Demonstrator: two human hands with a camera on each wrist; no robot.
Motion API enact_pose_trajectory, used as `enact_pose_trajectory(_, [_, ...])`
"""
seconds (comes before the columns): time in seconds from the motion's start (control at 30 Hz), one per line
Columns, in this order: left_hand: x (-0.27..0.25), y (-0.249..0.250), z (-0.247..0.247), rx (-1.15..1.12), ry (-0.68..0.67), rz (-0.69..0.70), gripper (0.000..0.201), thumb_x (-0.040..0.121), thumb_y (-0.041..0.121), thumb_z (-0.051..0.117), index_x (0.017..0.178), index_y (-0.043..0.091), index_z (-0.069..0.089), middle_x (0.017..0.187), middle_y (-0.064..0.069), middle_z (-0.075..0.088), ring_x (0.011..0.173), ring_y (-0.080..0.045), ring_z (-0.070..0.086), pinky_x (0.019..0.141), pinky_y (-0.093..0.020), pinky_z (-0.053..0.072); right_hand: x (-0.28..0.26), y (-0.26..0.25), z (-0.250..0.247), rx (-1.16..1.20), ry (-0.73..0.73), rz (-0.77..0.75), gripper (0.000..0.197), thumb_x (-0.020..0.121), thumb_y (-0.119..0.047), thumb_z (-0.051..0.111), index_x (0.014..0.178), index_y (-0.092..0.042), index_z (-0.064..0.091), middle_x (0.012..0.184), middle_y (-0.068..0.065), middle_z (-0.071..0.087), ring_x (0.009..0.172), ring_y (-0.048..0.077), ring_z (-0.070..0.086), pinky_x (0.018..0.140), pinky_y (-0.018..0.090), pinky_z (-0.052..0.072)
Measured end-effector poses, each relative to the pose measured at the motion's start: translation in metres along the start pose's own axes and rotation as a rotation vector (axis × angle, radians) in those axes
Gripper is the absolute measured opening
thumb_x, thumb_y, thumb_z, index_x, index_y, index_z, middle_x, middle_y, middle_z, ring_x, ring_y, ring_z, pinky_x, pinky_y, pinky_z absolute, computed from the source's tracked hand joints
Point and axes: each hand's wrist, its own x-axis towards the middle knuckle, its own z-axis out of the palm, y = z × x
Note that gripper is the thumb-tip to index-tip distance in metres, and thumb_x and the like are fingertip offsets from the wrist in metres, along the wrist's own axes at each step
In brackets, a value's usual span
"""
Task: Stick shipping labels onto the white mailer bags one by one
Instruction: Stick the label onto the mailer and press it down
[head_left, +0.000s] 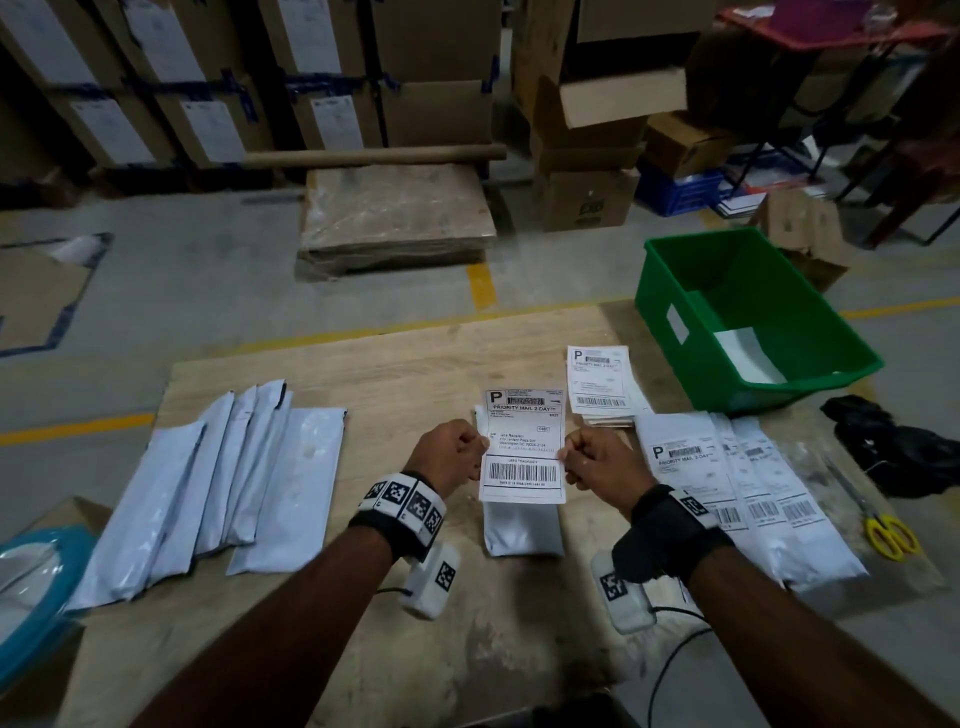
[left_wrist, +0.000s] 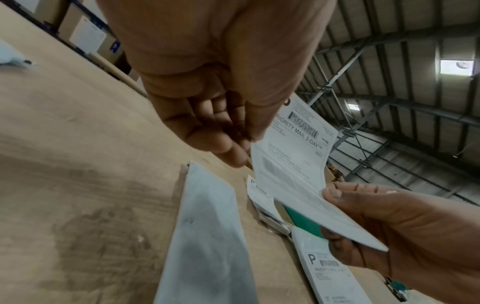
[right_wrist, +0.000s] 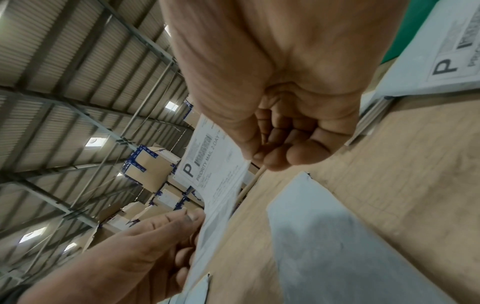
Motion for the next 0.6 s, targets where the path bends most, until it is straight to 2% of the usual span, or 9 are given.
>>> enact_pose_trajectory(0.13, [0.005,-0.008,0.006,0.022,-0.044,-0.017,0.016,0.094,0.024,0.056,0.086,0.011,0.06,0.071,-0.001,0.068,0.061,-0.013,0.065,0.069,-0.033,0.056,0.008,0.018,0.008,0.008,0.043,0.055,0.022,0.091,-0.003,0.057,0.072,-0.012,0.05,0.066,0.004,0.056,0.054,0.011,0.053,0.051,0.021,0.042])
enact_pose_trajectory(0.2, [0.011,-0.011,0.011,0.062,-0.031,-0.034,0.018,0.093,0.027,0.056,0.083,0.012,0.059,0.073,-0.002,0.068,0.065,-0.018,0.067,0.071,-0.037,0.056,0.015,0.028,0.009,-0.012,0.058,0.072,0.022,0.09,-0.004,0.059,0.072,-0.013,0.051,0.067,0.003,0.057,0.056,0.014,0.054,0.052,0.022,0.043])
enact_pose_trajectory(0.37, [0.017,-0.018,0.027,0.13,-0.037,-0.079,0.023,0.091,0.029,0.055,0.08,0.009,0.055,0.08,-0.01,0.068,0.077,-0.029,0.067,0.074,-0.044,0.054,0.03,0.059,0.014,-0.052,0.109,0.123,0.019,0.085,-0.014,0.062,0.07,-0.021,0.054,0.072,0.0,0.063,0.071,0.021,0.057,0.07,0.04,0.048])
enact_pose_trajectory(0.43, [0.016,-0.022,0.031,0.143,-0.031,-0.089,0.023,0.092,0.029,0.054,0.078,0.011,0.054,0.079,-0.012,0.067,0.077,-0.03,0.065,0.073,-0.042,0.052,0.031,0.063,0.016,-0.071,0.122,0.124,0.019,0.086,-0.015,0.062,0.07,-0.021,0.052,0.072,-0.001,0.061,0.072,0.02,0.055,0.072,0.037,0.047])
enact_pose_trajectory(0.6, [0.017,-0.032,0.04,0.152,-0.038,-0.114,0.027,0.092,0.031,0.052,0.087,0.004,0.057,0.084,-0.013,0.069,0.081,-0.031,0.065,0.072,-0.039,0.05,0.034,0.068,0.018,-0.1,0.117,0.133,0.019,0.086,-0.014,0.064,0.071,-0.02,0.054,0.074,0.001,0.062,0.072,0.018,0.056,0.073,0.036,0.048])
